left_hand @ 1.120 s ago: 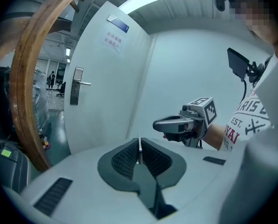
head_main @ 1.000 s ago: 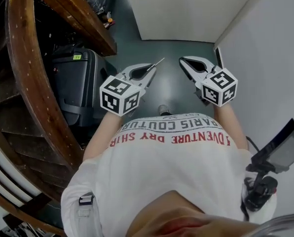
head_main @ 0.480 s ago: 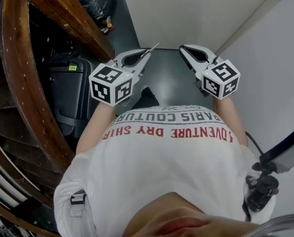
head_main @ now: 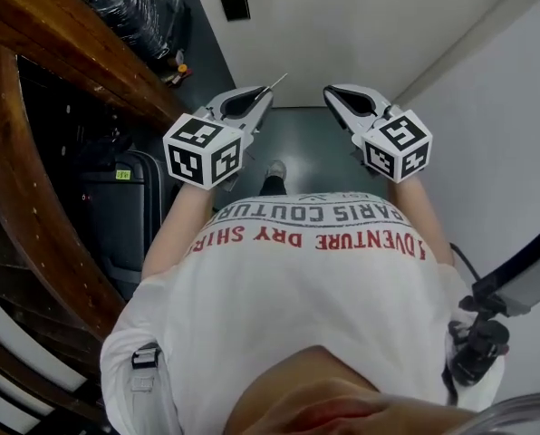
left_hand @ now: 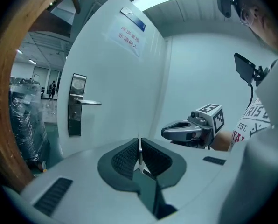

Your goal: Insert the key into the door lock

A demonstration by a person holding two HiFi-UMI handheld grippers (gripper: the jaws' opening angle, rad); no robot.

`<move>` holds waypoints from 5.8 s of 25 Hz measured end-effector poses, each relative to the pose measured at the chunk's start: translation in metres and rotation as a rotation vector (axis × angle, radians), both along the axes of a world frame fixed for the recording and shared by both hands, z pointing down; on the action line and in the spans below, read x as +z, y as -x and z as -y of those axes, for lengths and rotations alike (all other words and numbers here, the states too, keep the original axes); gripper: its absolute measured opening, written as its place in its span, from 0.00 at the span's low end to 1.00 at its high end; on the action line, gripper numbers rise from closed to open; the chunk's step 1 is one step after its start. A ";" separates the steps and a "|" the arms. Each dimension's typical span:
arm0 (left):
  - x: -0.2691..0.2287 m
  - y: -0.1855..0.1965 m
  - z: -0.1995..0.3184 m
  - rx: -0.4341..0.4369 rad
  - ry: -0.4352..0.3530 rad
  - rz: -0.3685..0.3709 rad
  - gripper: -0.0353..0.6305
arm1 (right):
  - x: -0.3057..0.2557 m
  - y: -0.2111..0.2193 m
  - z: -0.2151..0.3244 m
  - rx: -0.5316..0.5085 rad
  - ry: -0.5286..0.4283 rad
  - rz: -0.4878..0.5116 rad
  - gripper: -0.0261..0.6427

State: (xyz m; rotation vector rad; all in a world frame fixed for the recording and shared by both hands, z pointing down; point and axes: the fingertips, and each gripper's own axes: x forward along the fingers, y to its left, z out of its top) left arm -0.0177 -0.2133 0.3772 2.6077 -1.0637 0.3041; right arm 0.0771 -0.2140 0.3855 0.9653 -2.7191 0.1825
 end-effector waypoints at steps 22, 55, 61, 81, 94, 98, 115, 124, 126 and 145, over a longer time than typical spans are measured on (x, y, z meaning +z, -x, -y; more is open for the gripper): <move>0.033 0.077 0.169 -0.098 0.120 -0.025 0.09 | -0.016 0.075 0.280 0.025 -0.175 -0.176 0.26; 0.069 0.109 0.295 -0.531 0.396 -1.059 0.09 | -0.028 0.089 0.305 0.030 -0.177 -0.192 0.25; 0.068 0.105 0.304 -0.547 0.395 -1.096 0.09 | -0.028 0.089 0.304 0.034 -0.177 -0.201 0.25; 0.074 0.103 0.320 -0.611 0.420 -1.233 0.09 | -0.026 0.091 0.301 0.006 -0.188 -0.230 0.25; 0.070 0.105 0.336 -0.611 0.382 -1.224 0.09 | -0.028 0.093 0.298 -0.038 -0.195 -0.241 0.24; 0.069 0.101 0.336 -0.568 0.354 -1.139 0.12 | -0.026 0.092 0.298 -0.030 -0.192 -0.240 0.24; 0.001 0.032 0.050 -0.119 -0.143 -0.164 0.05 | 0.019 0.064 0.033 -0.115 -0.021 -0.042 0.04; 0.034 0.002 -0.143 -0.041 -0.043 -0.011 0.05 | 0.049 0.046 -0.150 -0.213 0.104 -0.040 0.04; 0.036 -0.001 -0.166 -0.032 -0.029 -0.015 0.05 | 0.053 0.045 -0.175 -0.217 0.116 -0.048 0.04; 0.030 0.045 -0.460 0.077 -0.021 0.037 0.05 | 0.043 0.110 -0.479 -0.166 0.113 -0.054 0.04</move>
